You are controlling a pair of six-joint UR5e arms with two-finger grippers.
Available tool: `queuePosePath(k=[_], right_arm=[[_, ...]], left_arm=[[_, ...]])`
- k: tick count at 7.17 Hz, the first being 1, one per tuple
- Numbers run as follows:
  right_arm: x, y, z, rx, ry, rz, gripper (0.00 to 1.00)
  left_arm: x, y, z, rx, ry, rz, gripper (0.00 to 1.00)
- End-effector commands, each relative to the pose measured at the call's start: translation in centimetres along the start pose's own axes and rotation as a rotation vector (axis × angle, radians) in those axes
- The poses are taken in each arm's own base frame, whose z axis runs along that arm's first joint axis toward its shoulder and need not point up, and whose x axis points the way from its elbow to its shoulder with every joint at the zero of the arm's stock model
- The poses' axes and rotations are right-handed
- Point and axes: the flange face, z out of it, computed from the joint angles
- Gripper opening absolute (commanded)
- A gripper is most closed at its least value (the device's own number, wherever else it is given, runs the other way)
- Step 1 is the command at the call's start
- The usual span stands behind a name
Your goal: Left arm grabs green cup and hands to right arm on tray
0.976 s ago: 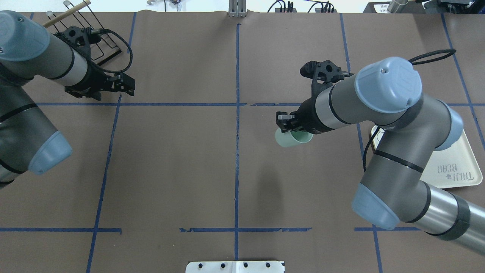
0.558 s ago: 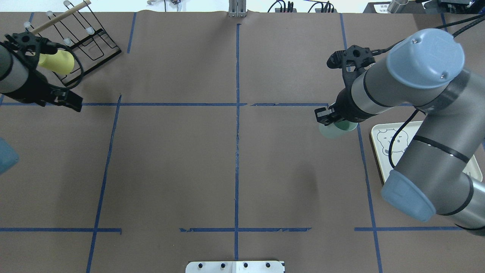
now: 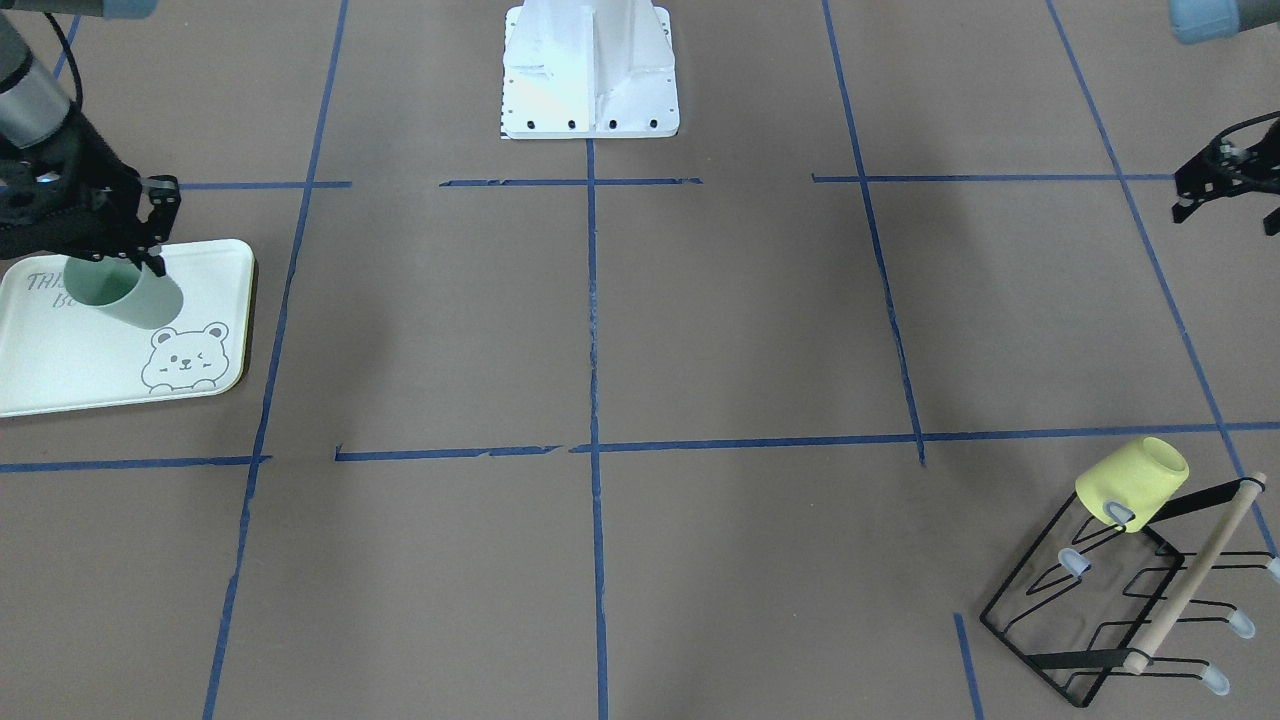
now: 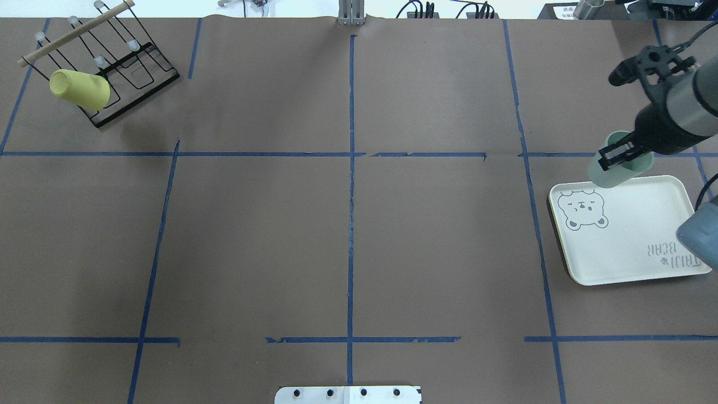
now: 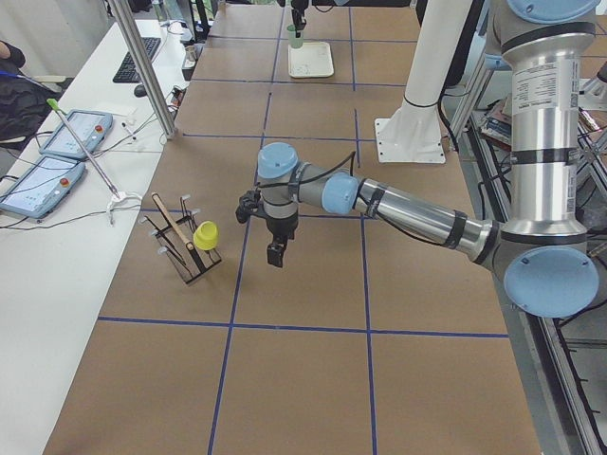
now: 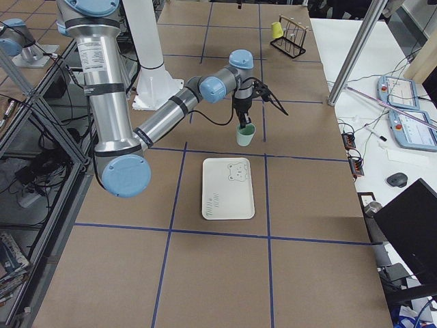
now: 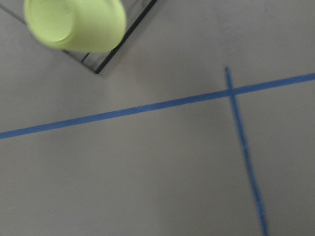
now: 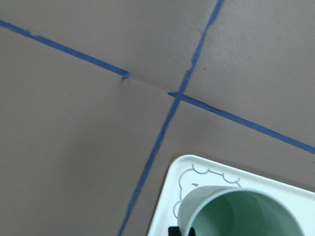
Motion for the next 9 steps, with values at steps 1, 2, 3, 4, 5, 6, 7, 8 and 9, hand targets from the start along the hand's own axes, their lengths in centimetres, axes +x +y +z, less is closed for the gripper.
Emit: queuePosePath(k=[1, 2, 3, 4, 5, 6, 7, 8, 9], right_arm=[[6.3, 5.7, 1.5, 0.028, -0.032, -0.027, 0.0], [7.4, 7.2, 2.2, 0.033, -0.032, -0.001, 0.0], [8.3, 7.8, 3.3, 0.023, -0.024, 0.042, 0.0], [9.7, 7.7, 4.9, 0.074, -0.003, 0.089, 0.0], [11.0, 8.2, 6.7, 0.125, -0.021, 0.118, 0.0], [11.3, 8.7, 8.5, 0.129, -0.032, 0.123, 0.0], [10.6, 8.7, 9.4, 0.129, -0.011, 0.137, 0.0], [9.6, 8.8, 10.4, 0.122, 0.001, 0.158, 0.0], [9.3, 9.3, 11.1, 0.112, 0.013, 0.151, 0.0]], left_arm=[[-8.0, 6.5, 0.2, -0.007, 0.058, -0.04, 1.0], [-9.0, 7.3, 0.6, -0.004, 0.113, -0.085, 1.0], [-9.4, 8.5, 1.1, -0.004, 0.152, -0.111, 1.0], [-9.3, 8.3, 0.9, 0.004, 0.151, -0.131, 1.0], [-9.2, 8.2, 0.7, 0.006, 0.15, -0.134, 1.0], [-9.2, 8.2, 0.7, 0.006, 0.15, -0.134, 1.0], [-9.2, 8.1, 0.7, 0.008, 0.15, -0.133, 1.0], [-9.1, 8.1, 0.6, 0.01, 0.15, -0.13, 1.0], [-9.1, 8.0, 0.6, 0.01, 0.15, -0.13, 1.0]])
